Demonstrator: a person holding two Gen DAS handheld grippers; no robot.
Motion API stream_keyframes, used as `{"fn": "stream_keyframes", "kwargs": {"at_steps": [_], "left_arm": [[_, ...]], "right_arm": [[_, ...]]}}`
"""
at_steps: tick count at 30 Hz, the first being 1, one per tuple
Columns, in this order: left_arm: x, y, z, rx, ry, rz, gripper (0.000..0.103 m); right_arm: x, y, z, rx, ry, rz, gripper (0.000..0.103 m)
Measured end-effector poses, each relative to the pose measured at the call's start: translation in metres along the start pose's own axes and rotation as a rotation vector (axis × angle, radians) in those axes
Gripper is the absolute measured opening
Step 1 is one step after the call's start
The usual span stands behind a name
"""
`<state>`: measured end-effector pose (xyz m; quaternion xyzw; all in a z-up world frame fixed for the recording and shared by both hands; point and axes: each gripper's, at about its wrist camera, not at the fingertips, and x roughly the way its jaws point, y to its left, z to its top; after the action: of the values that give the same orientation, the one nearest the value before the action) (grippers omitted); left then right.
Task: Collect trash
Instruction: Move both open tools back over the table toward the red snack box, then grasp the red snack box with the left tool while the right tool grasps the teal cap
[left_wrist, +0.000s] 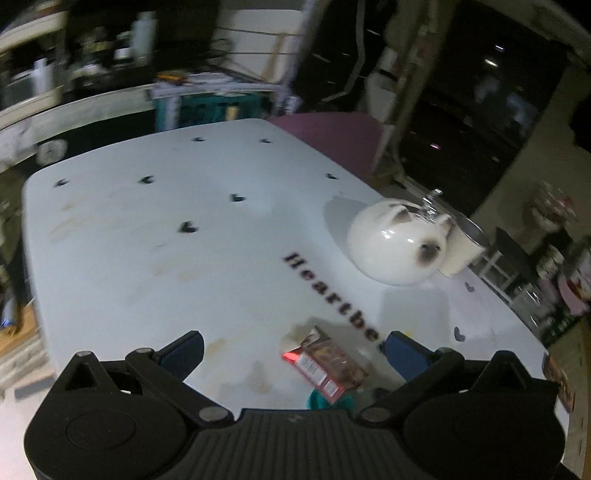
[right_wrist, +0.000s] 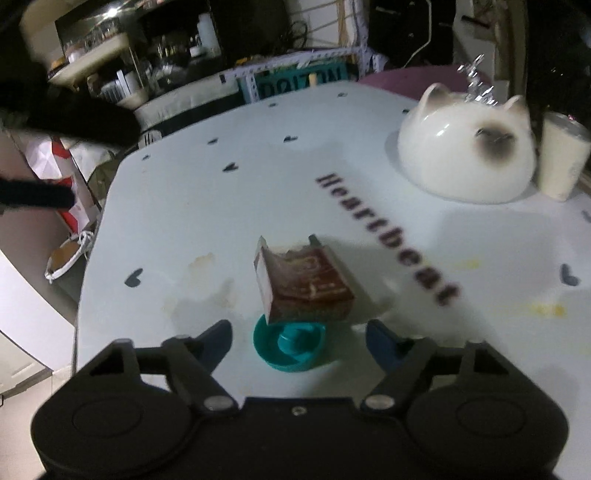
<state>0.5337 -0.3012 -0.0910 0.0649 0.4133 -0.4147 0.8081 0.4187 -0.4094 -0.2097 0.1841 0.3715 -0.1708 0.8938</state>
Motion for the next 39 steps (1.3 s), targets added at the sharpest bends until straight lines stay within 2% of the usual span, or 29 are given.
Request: {"fn": "stream_keyframes", "kwargs": {"at_steps": [3, 4, 7, 10, 15, 18, 21, 23, 25, 28, 34, 36, 38, 39], "left_arm": [[0.022, -0.007, 0.000, 0.065, 0.025, -0.037, 0.103], [0.027, -0.008, -0.001, 0.080, 0.034, -0.051, 0.103], [0.048, -0.016, -0.005, 0.145, 0.060, -0.088, 0.103], [0.071, -0.025, -0.011, 0.247, 0.089, -0.110, 0.103], [0.109, -0.030, -0.012, 0.344, 0.145, -0.161, 0.103], [0.127, -0.029, -0.012, 0.330, 0.187, -0.181, 0.103], [0.135, -0.033, -0.017, 0.322, 0.209, -0.160, 0.103], [0.135, -0.037, -0.022, 0.334, 0.205, -0.148, 0.103], [0.136, -0.042, -0.027, 0.349, 0.205, -0.122, 0.103], [0.140, -0.045, -0.034, 0.366, 0.202, -0.080, 0.103], [0.145, -0.047, -0.042, 0.371, 0.196, -0.022, 0.092], [0.144, -0.047, -0.042, 0.361, 0.193, -0.019, 0.091], [0.143, -0.045, -0.041, 0.344, 0.190, -0.019, 0.091], [0.141, -0.045, -0.042, 0.336, 0.189, -0.017, 0.090]], "right_arm": [[0.007, -0.004, -0.004, 0.009, 0.026, -0.022, 0.042], [0.004, -0.007, -0.007, 0.019, 0.019, -0.022, 0.037], [-0.006, -0.018, -0.015, 0.048, 0.029, -0.007, 0.026], [-0.018, -0.029, -0.023, 0.060, 0.042, -0.007, 0.022], [-0.039, -0.046, -0.037, 0.080, 0.059, -0.024, 0.021], [-0.052, -0.052, -0.043, 0.087, 0.057, -0.029, 0.022], [-0.063, -0.056, -0.044, 0.094, 0.039, -0.029, 0.026], [-0.070, -0.057, -0.045, 0.093, 0.015, -0.018, 0.033], [-0.072, -0.054, -0.044, 0.075, 0.003, -0.006, 0.053], [-0.066, -0.045, -0.042, 0.016, 0.009, 0.000, 0.063], [-0.050, -0.026, -0.044, -0.025, 0.034, -0.001, 0.065], [-0.047, -0.021, -0.044, -0.032, 0.038, -0.007, 0.065], [-0.043, -0.018, -0.045, -0.037, 0.044, -0.011, 0.062], [-0.041, -0.016, -0.045, -0.044, 0.051, -0.015, 0.054]]}}
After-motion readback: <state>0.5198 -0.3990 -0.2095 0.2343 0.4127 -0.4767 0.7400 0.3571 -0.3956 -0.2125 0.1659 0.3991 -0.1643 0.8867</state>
